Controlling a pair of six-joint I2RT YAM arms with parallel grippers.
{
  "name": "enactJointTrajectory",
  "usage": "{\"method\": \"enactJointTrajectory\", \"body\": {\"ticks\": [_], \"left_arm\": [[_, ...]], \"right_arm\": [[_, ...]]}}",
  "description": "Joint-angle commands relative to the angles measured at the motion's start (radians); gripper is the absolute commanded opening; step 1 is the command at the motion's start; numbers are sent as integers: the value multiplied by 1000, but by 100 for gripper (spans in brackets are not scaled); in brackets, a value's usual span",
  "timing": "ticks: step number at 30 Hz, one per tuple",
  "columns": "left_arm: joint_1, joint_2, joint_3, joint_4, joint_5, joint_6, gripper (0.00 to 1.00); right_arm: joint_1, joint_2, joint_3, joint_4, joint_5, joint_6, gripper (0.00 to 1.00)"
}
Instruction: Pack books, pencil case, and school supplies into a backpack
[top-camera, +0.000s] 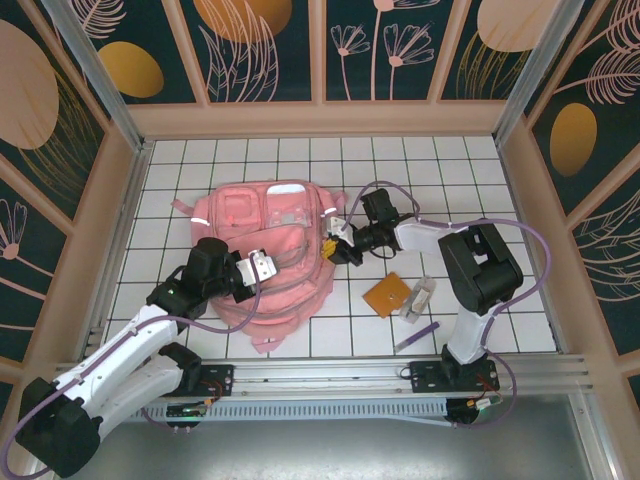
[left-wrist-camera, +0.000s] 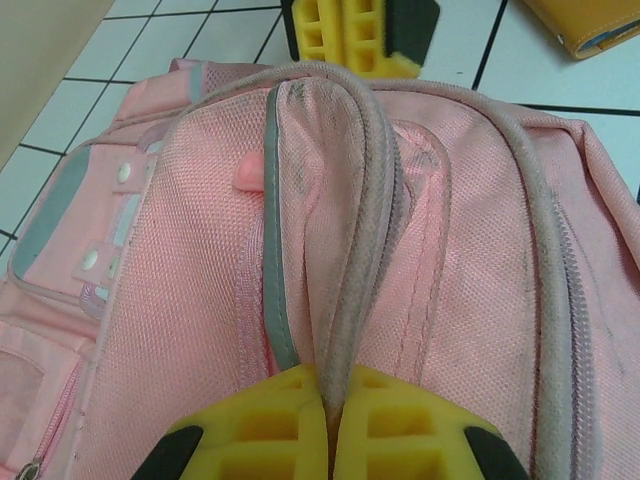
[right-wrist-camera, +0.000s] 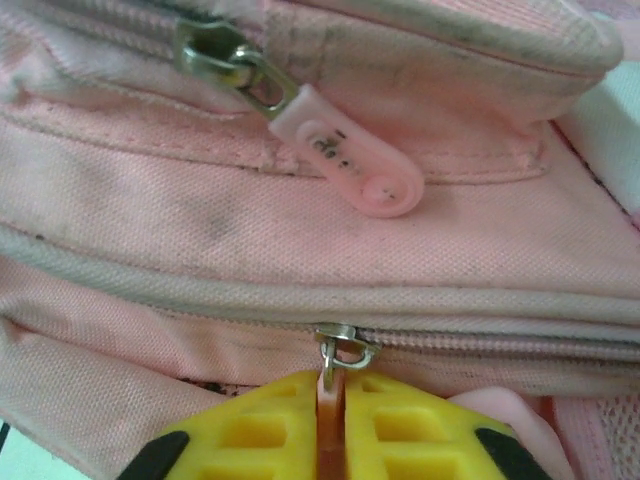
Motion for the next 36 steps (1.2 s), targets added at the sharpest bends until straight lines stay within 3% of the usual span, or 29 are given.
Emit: {"method": "enactJointTrajectory", "body": {"ticks": [1,7,14,20,24,28,32,36], "left_arm": [[2,6,19,153,30,-21,0],[4,50,49,181,-42,-79,0],[4,145,166,157,-14,-147,0],[4,280,235,255,73,-281,0],[1,354,247,381,135,-358,0],[-6,409,273,401,160,-370,0],[-7,439,277,410,172,-361,0],[-5,437,237,414,161,-337,0]], "right_arm": [[13,-22,-28,22,-38,3,2],[33,-115,-23,-156,-38,-137,0],[163,-221,-13,-306,2,-166,0],[270,-268,-83,-169,-68,-11,0],[274,-260,-69,-135,-28,17,3],[272,-248,-51,-175,-36,14,5],[239,-267,-58,-230,-88,6,28],[199,-306,-61,-360,-141,-177,34]]}}
